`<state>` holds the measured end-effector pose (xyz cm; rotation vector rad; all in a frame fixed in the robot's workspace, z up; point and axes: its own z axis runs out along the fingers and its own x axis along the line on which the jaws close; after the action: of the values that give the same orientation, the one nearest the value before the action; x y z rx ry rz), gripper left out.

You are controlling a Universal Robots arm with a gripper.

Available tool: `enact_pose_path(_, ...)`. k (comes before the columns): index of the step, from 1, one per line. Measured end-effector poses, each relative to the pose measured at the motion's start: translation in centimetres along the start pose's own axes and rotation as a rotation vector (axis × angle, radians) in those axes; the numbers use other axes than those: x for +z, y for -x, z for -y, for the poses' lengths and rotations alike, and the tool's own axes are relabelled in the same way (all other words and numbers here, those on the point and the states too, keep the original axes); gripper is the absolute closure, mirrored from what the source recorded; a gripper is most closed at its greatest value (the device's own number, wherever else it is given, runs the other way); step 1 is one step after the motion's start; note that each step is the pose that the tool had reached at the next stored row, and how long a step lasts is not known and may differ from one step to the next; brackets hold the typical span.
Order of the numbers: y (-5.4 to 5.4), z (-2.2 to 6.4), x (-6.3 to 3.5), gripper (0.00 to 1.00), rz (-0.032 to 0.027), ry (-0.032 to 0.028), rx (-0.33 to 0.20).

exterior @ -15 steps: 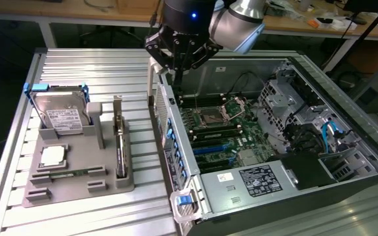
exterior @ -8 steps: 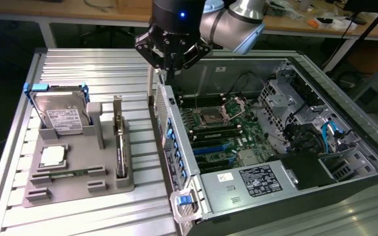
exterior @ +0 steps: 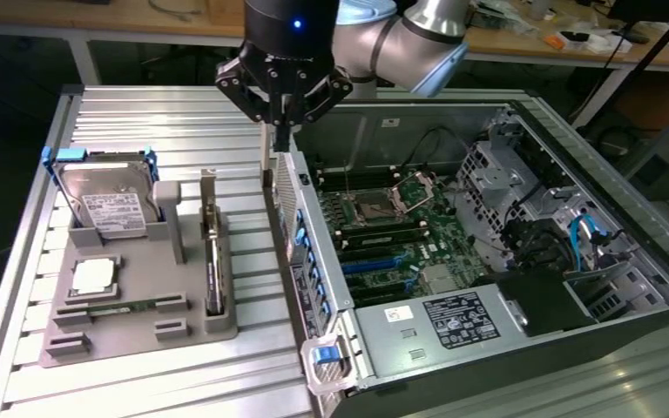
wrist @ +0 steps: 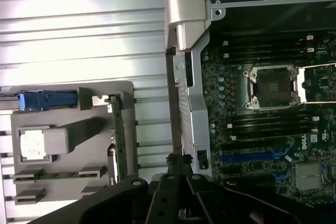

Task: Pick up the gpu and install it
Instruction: 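Reach for the gpu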

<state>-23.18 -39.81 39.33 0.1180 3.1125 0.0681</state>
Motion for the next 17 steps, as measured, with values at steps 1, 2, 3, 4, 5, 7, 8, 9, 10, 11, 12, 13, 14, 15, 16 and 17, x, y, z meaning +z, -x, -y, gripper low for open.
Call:
enact_pose_path(1,-0.3,0.02,-0.01,0.89,0.0,0.0,0.0)
enact_pose_path(2,-0.5,0.04,-0.01,0.89,0.0,0.0,0.0)
enact_pose_path(3,-0.8,0.06,-0.02,0.89,0.0001,0.0001,0.0)
enact_pose_path(4,-1.0,0.07,-0.03,0.89,0.0001,0.0001,0.0)
enact_pose_path(5,-1.3,0.09,-0.03,0.89,0.0001,0.0001,0.0)
enact_pose_path(7,-1.7,0.12,-0.04,0.89,0.0001,0.0001,0.0)
enact_pose_path(8,-1.9,0.13,-0.05,0.89,0.0001,0.0001,0.0)
enact_pose_path(9,-2.1,0.15,-0.05,0.89,0.0001,0.0001,0.0)
enact_pose_path(10,-2.3,0.17,-0.06,0.89,0.0,0.0,0.0)
enact_pose_path(11,-2.5,0.18,-0.07,0.89,0.0,0.0,0.0)
enact_pose_path(12,-2.8,0.2,-0.07,0.89,0.0,0.0,0.0)
enact_pose_path(13,-3.0,0.21,-0.08,0.89,0.0,0.0,0.0)
enact_pose_path(14,-3.1,0.22,-0.08,0.89,0.0001,0.0,0.0)
enact_pose_path(15,-3.4,0.24,-0.09,0.89,0.0001,0.0001,0.0)
enact_pose_path(16,-3.6,0.26,-0.1,0.89,0.0,0.0,0.0)
enact_pose_path(17,-3.9,0.28,-0.1,0.89,0.0001,0.0001,0.0)
